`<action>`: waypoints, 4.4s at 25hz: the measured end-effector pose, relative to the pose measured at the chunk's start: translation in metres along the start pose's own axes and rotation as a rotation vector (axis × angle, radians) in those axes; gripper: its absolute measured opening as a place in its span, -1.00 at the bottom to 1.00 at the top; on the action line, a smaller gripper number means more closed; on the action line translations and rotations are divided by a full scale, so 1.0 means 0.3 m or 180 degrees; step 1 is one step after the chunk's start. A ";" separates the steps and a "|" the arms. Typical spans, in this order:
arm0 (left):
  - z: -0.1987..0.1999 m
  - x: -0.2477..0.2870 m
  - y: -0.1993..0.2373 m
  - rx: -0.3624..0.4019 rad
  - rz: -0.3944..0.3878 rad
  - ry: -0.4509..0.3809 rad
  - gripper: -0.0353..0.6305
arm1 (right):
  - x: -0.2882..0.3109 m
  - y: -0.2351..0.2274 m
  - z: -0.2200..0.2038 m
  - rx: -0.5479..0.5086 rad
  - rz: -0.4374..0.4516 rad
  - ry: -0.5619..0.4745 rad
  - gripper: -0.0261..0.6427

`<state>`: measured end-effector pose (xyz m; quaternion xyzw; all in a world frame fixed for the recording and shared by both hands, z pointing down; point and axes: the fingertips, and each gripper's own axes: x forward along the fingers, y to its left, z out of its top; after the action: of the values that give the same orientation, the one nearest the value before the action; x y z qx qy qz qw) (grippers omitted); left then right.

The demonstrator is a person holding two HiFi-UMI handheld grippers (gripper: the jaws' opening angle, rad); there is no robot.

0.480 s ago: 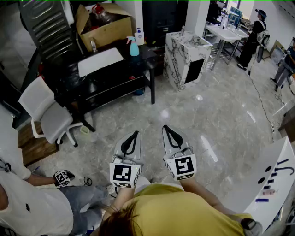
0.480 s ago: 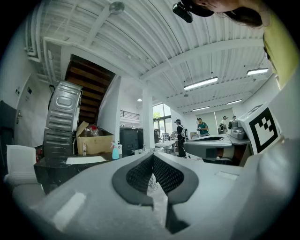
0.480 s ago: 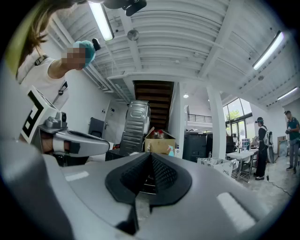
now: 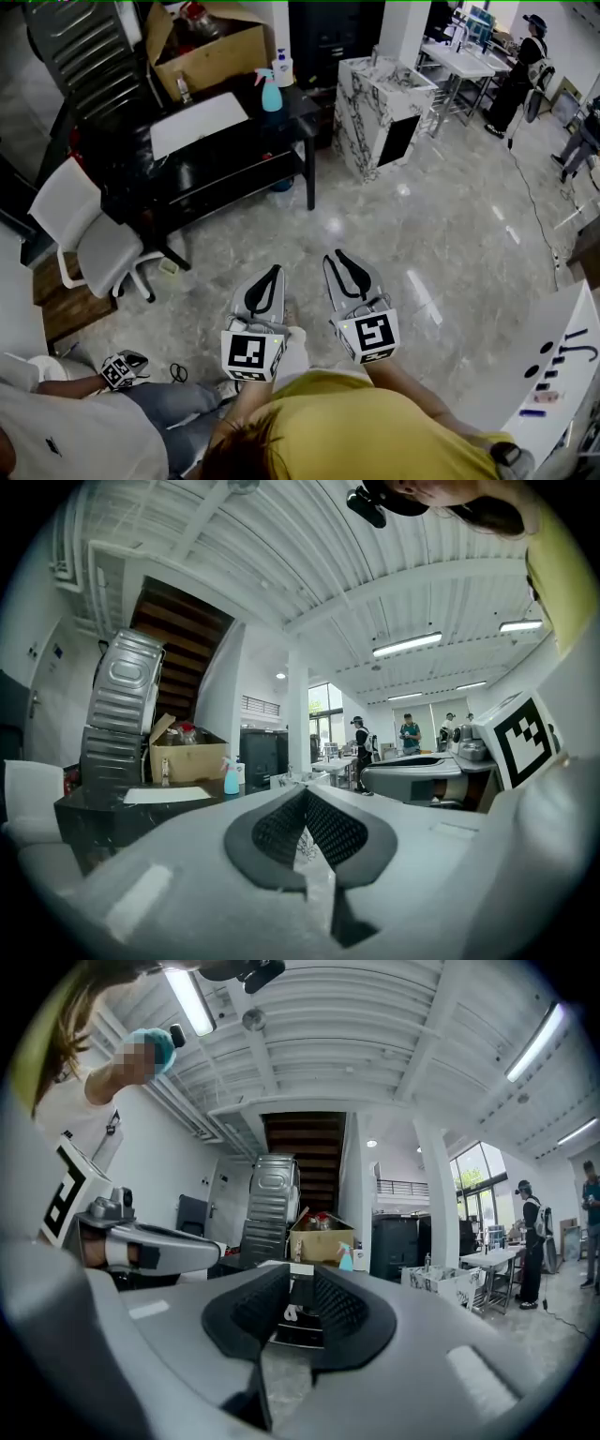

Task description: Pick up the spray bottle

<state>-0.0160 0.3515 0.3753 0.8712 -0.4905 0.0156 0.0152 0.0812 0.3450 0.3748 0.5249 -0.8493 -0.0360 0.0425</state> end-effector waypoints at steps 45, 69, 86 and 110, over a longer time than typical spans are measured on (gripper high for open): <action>-0.021 1.458 1.016 0.0017 -0.0115 -0.0069 -0.88 | 1.683 -0.640 -0.149 -0.0012 0.0161 0.0110 -0.22; -0.122 1.927 1.292 -0.0162 0.0332 0.0168 -0.88 | 2.254 -0.849 -0.409 0.0100 0.0819 0.0616 -0.02; -0.281 2.060 1.423 -0.0419 -0.0012 0.0612 -0.88 | 2.448 -0.821 -0.638 0.0048 0.0799 0.1180 0.23; -0.320 2.069 1.467 -0.0459 -0.0180 0.0736 -0.88 | 2.536 -0.808 -0.615 -0.0003 0.0677 0.1146 0.23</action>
<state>-0.0718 -0.4026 0.5022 0.8737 -0.4606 0.0802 0.1347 -0.0220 -0.4468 0.5586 0.4303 -0.8786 0.0627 0.1973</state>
